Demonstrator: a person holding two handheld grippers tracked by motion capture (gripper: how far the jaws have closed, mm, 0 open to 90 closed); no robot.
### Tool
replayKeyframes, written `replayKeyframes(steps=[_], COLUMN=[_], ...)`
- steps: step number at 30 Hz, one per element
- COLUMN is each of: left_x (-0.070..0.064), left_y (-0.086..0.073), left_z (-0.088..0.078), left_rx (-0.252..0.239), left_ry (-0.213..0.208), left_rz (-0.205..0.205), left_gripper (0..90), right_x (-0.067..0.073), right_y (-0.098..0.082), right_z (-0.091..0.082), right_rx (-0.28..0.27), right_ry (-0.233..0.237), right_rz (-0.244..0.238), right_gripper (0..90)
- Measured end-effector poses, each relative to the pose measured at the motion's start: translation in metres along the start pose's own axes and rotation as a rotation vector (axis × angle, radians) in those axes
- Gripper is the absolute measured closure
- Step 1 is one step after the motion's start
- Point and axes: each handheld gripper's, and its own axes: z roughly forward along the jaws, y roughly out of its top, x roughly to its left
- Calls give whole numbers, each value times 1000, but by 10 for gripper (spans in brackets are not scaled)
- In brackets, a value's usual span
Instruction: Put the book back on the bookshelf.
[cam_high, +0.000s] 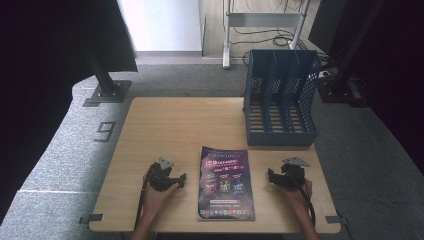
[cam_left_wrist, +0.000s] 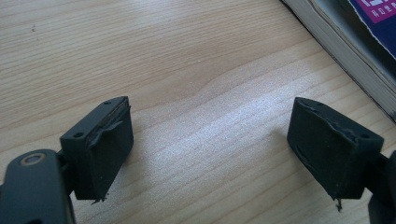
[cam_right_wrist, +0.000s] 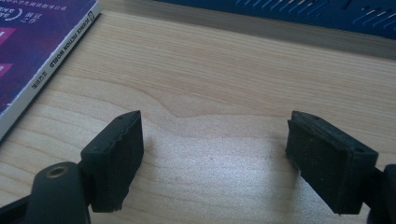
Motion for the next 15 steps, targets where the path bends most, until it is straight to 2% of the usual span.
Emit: replayKeyframes(steps=[15], left_x=[0], left_y=[0], left_z=[0], left_rx=[0], left_ry=[0], left_rz=[0], left_gripper=[142], right_x=[0], right_y=[0], right_z=[0], right_rx=[1], right_ry=[-6], right_rz=[1], right_gripper=[174])
